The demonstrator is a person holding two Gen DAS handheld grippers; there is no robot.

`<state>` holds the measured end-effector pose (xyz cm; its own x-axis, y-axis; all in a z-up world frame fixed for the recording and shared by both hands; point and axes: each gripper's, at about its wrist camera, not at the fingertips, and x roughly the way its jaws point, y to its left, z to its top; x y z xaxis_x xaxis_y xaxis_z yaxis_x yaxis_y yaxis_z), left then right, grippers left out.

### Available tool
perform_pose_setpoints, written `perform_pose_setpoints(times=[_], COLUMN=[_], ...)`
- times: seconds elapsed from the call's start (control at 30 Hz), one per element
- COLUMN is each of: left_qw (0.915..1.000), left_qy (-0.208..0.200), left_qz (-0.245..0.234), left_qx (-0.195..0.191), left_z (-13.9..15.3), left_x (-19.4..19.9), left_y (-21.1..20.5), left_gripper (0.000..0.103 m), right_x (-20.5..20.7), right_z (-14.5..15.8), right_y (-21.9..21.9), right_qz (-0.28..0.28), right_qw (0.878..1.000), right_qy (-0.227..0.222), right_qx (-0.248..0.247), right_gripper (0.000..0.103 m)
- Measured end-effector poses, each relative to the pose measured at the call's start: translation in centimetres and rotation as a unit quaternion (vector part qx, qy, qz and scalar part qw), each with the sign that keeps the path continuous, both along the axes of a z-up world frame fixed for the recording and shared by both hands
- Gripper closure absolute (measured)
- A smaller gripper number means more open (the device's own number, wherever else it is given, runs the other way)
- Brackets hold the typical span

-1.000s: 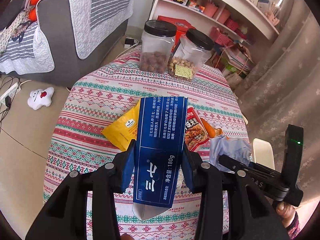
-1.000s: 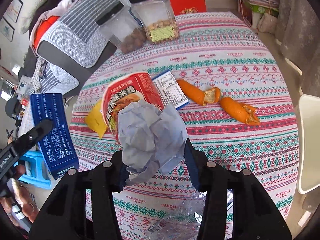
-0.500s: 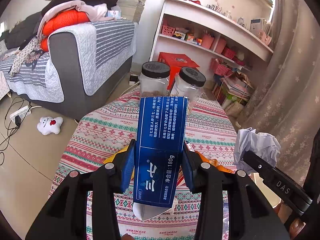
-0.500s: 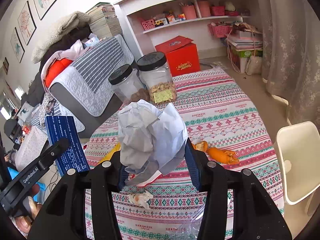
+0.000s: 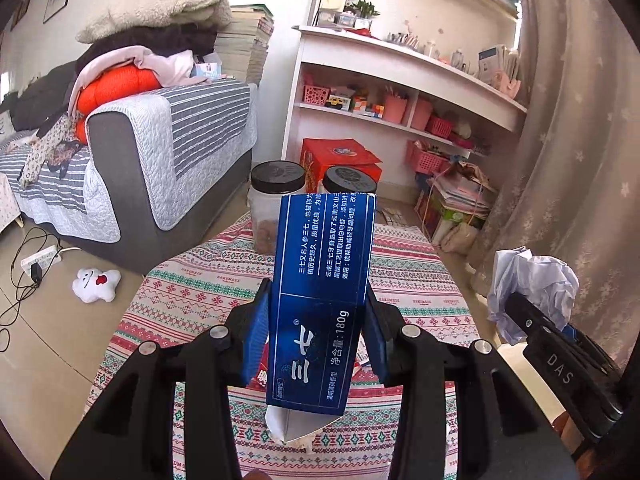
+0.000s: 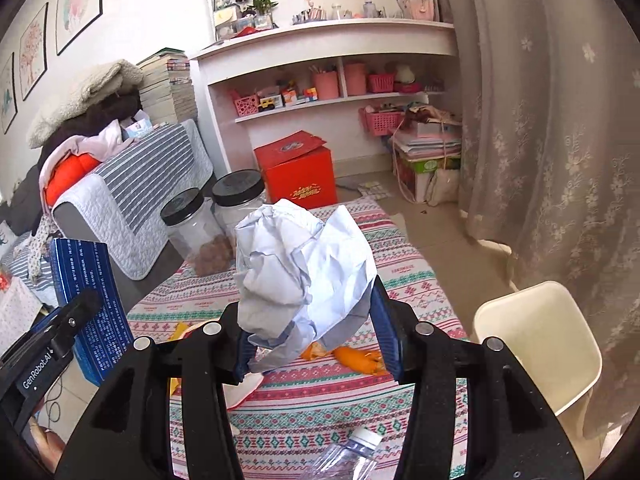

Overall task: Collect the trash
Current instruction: 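Carry the tissue over the white bin and open the right tool, then lower the toothpaste box into the white bin and open the left tool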

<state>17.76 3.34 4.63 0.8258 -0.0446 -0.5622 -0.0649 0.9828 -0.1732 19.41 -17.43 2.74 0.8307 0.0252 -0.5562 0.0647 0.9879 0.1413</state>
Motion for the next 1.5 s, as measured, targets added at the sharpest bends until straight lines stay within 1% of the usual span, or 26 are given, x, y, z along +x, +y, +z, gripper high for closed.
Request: perform_pose_setpoints(times=[0.2, 0.4, 0.57, 0.8, 0.9, 0.97, 1.0, 1.07, 1.13, 1.23, 1.33, 1.4, 1.5], left_qw=[0.9999, 0.9997, 0.9994, 0.9987, 0.9981, 0.9976, 0.9972, 0.9964, 0.9953, 0.9928, 0.9893, 0.9858, 0.9799], left_qy=[-0.003, -0.006, -0.004, 0.001, 0.003, 0.004, 0.005, 0.005, 0.006, 0.01, 0.02, 0.027, 0.027], left_qz=[-0.011, -0.023, -0.033, -0.051, -0.061, -0.07, -0.074, -0.084, -0.096, -0.119, -0.144, -0.164, -0.196], left_qx=[0.003, 0.004, 0.005, 0.004, 0.003, 0.002, 0.003, 0.004, 0.005, 0.008, -0.008, -0.022, -0.02], left_z=[-0.2, -0.2, -0.5, -0.8, -1.0, -1.1, -1.1, -1.2, -1.4, -1.7, -1.9, -1.8, -1.5], left_x=[0.2, 0.3, 0.6, 0.9, 1.1, 1.3, 1.3, 1.3, 1.3, 1.2, 1.4, 1.5, 1.1], left_y=[-1.9, -3.6, -4.9, -6.8, -8.1, -9.1, -9.7, -11.0, -12.5, -14.9, -17.3, -19.3, -22.9], left_gripper=[0.061, 0.061, 0.061, 0.061, 0.061, 0.061, 0.061, 0.061, 0.061, 0.061, 0.061, 0.061, 0.061], right_x=[-0.4, -0.9, -1.0, -1.4, -1.7, -2.2, -2.6, -3.2, -4.0, -4.8, -5.6, -6.2, -6.9], right_z=[0.5, 0.9, 0.6, -0.5, -1.2, -1.4, -1.3, -0.9, -0.5, 0.0, 0.5, 0.9, 1.5], right_y=[-3.0, -6.3, -9.6, -14.9, -17.2, -18.6, -19.1, -20.2, -21.0, -22.4, -24.2, -25.6, -27.6], right_qz=[-0.041, -0.091, -0.138, -0.197, -0.221, -0.233, -0.24, -0.257, -0.275, -0.289, -0.308, -0.321, -0.338], right_qw=[0.999, 0.995, 0.989, 0.979, 0.973, 0.97, 0.969, 0.965, 0.96, 0.956, 0.95, 0.946, 0.941], right_qy=[-0.01, -0.018, -0.005, 0.029, 0.047, 0.049, 0.046, 0.034, 0.018, 0.008, 0.0, -0.006, -0.012], right_qx=[-0.01, -0.024, -0.043, -0.047, -0.044, -0.041, -0.04, -0.042, -0.047, -0.052, -0.05, -0.039, -0.021], right_gripper=[0.056, 0.055, 0.054, 0.053, 0.046, 0.034, 0.031, 0.015, 0.007, 0.007, 0.007, 0.007, 0.007])
